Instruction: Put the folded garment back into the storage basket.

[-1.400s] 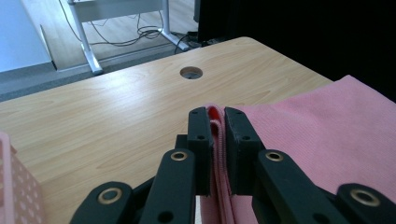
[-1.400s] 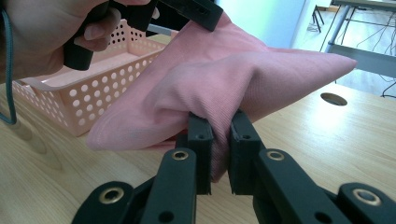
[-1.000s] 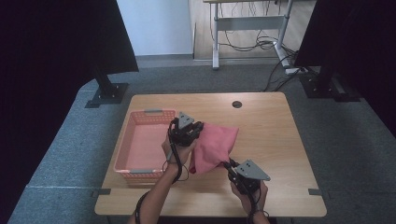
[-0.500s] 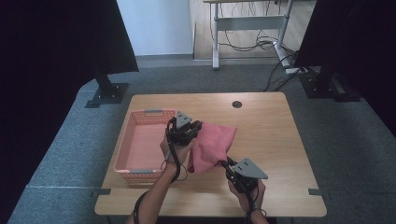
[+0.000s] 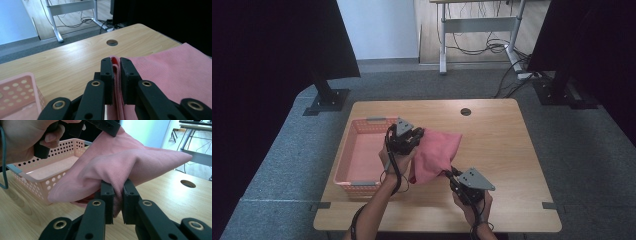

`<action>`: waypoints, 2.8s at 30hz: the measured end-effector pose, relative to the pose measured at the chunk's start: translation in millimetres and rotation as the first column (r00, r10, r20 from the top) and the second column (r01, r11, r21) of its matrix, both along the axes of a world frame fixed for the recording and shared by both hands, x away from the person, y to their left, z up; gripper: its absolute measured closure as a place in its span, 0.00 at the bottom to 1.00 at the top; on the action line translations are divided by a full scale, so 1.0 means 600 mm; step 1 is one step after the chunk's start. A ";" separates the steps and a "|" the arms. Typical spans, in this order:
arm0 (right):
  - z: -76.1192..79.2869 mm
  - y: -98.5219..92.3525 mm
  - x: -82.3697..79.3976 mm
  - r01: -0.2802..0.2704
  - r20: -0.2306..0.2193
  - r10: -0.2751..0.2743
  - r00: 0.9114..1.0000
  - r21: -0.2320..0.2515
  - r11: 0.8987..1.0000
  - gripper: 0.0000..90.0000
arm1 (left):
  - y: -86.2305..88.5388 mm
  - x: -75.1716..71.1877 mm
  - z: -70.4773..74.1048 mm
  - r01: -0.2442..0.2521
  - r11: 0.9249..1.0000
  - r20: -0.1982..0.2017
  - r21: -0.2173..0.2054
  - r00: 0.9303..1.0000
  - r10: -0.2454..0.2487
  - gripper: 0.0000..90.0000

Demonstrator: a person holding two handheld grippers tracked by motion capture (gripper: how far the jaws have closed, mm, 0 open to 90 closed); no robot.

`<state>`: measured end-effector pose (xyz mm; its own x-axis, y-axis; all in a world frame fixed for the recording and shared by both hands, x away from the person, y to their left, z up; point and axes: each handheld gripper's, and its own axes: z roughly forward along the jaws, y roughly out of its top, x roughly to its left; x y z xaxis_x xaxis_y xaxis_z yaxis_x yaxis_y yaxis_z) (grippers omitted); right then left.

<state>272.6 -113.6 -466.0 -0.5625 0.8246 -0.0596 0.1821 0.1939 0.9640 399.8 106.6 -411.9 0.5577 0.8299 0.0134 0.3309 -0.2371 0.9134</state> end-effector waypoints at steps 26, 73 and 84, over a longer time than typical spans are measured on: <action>0.014 0.027 0.011 -0.025 0.012 0.024 1.000 0.018 1.000 0.91 | 0.030 -0.006 0.027 -0.027 0.999 0.030 0.019 0.999 0.027 0.90; 0.023 0.065 0.027 -0.056 0.015 0.055 0.998 0.040 0.998 0.91 | 0.076 -0.008 0.041 -0.073 0.997 0.041 0.023 0.997 0.072 0.90; 0.021 0.081 0.033 -0.065 0.012 0.065 0.998 0.047 0.997 0.91 | 0.099 -0.007 0.039 -0.093 0.995 0.037 0.022 0.995 0.092 0.90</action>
<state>292.5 -65.3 -453.5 -0.6147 0.7883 -0.0276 0.1604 0.1592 0.9741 395.6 166.0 -388.2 0.4774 0.8771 0.0523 0.3191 -0.2285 0.9198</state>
